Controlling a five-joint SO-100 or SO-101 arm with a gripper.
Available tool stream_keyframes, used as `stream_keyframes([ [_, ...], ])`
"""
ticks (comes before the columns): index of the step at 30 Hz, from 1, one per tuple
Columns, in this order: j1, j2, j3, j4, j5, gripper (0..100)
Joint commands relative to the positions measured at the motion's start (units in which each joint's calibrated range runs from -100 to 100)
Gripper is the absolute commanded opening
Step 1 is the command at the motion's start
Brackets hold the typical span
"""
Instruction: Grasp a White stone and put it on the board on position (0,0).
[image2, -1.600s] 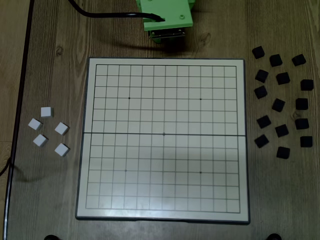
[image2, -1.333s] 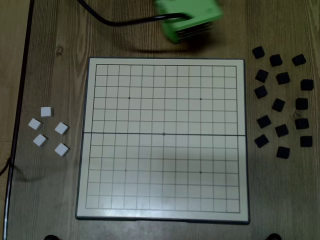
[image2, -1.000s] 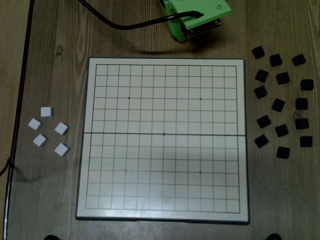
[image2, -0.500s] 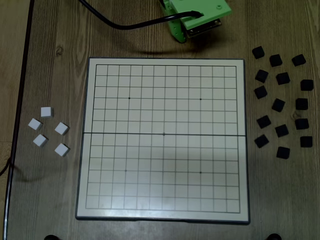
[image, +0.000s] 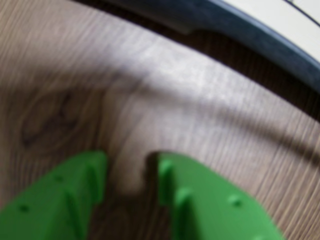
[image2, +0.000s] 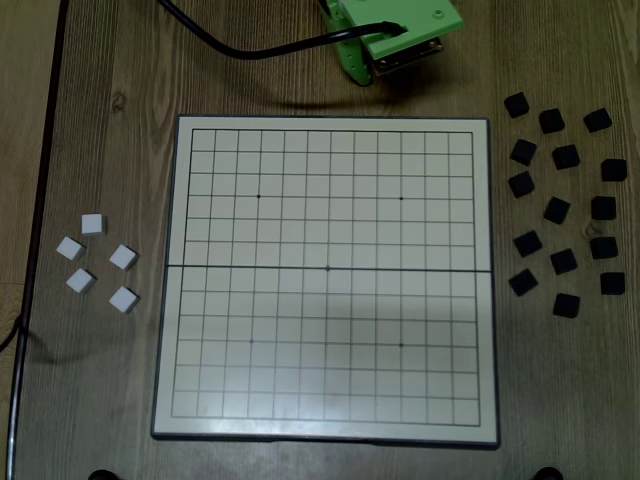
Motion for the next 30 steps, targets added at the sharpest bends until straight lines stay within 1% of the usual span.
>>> stream_keyframes([
  [1, -0.07, 0.44, 0.72, 4.08, -0.20, 12],
  [3, 0.02, 0.44, 0.72, 4.08, -0.15, 11],
  [6, 0.02, 0.44, 0.72, 4.08, -0.39, 7],
  [8, 0.20, 0.61, 0.72, 4.08, -1.32, 7],
  [14, 5.12, 1.37, 0.72, 3.75, -2.88, 6],
  [20, 10.85, 6.21, 0.14, -2.20, -4.74, 6],
  [25, 14.86, 13.75, -7.40, -4.10, -4.93, 6],
  [30, 19.96, 25.20, -20.06, -3.77, -2.74, 6],
])
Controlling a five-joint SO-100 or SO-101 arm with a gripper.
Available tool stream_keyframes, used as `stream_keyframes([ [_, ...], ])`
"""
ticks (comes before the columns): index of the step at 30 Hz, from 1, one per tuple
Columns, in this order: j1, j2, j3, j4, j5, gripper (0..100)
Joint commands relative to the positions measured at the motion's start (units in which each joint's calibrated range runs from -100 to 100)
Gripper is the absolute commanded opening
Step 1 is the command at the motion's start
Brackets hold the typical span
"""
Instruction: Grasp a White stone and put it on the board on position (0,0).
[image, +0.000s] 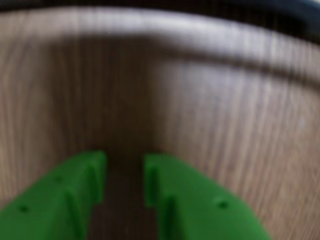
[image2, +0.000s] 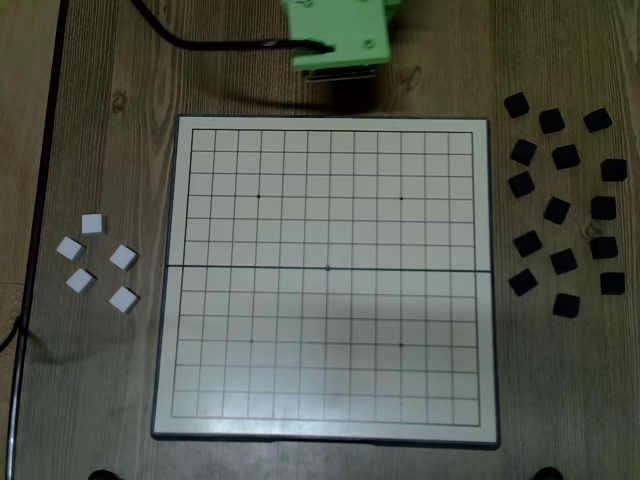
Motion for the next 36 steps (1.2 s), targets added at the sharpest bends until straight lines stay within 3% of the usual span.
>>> stream_keyframes([
  [1, 4.01, 12.13, -14.74, 0.53, 1.42, 6],
  [25, 24.76, 57.15, -79.96, 15.83, 10.06, 6],
  [36, 31.13, 70.38, -99.09, 21.37, 11.97, 6],
])
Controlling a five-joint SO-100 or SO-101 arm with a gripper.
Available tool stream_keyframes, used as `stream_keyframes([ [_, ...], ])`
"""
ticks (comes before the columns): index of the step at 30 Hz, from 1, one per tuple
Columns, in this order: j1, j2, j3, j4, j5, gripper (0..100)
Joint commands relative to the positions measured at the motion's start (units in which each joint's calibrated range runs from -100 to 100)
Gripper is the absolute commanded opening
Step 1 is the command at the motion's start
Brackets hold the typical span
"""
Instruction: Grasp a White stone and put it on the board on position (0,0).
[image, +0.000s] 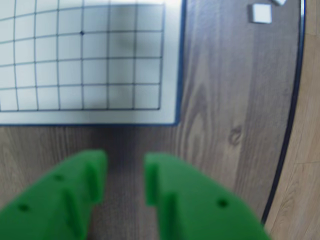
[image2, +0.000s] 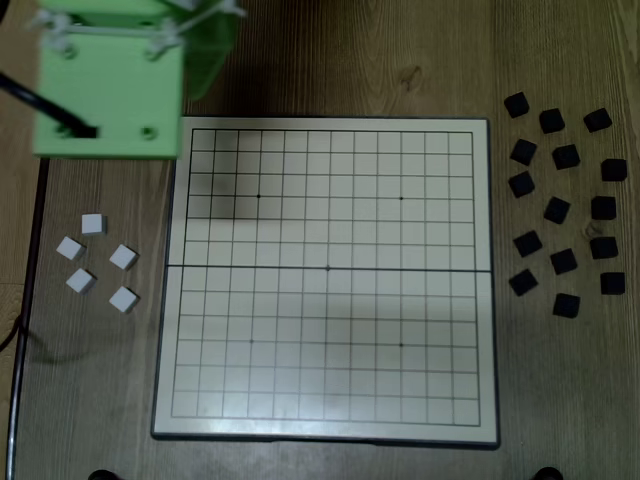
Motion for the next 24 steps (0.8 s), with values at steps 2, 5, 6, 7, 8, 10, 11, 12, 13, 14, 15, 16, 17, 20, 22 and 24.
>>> stream_keyframes([
  [2, 2.59, 2.24, -9.02, -0.48, 1.42, 6],
  [5, 4.05, 2.75, -9.02, -0.81, 2.54, 6],
  [6, 4.51, 2.75, -8.92, -0.81, 2.83, 6],
  [7, 4.87, 2.92, -8.92, -0.81, 3.03, 6],
  [8, 5.33, 3.17, -8.92, -0.81, 3.27, 6],
  [10, 6.33, 3.60, -8.92, -1.39, 3.86, 6],
  [11, 6.96, 3.94, -8.92, -1.80, 4.20, 6],
  [12, 7.42, 4.36, -9.02, -2.30, 4.54, 6],
  [13, 7.97, 4.87, -9.02, -2.88, 4.88, 6],
  [14, 8.42, 5.72, -9.40, -3.29, 5.18, 6],
  [15, 8.69, 6.99, -10.27, -3.29, 5.57, 6],
  [16, 9.06, 8.43, -11.14, -3.37, 5.96, 6],
  [17, 9.33, 9.87, -11.91, -3.37, 6.30, 6],
  [20, 10.06, 13.69, -13.65, -4.45, 7.13, 6],
  [22, 10.51, 15.72, -13.94, -5.69, 7.52, 6],
  [24, 10.88, 17.33, -13.94, -7.09, 7.81, 6],
])
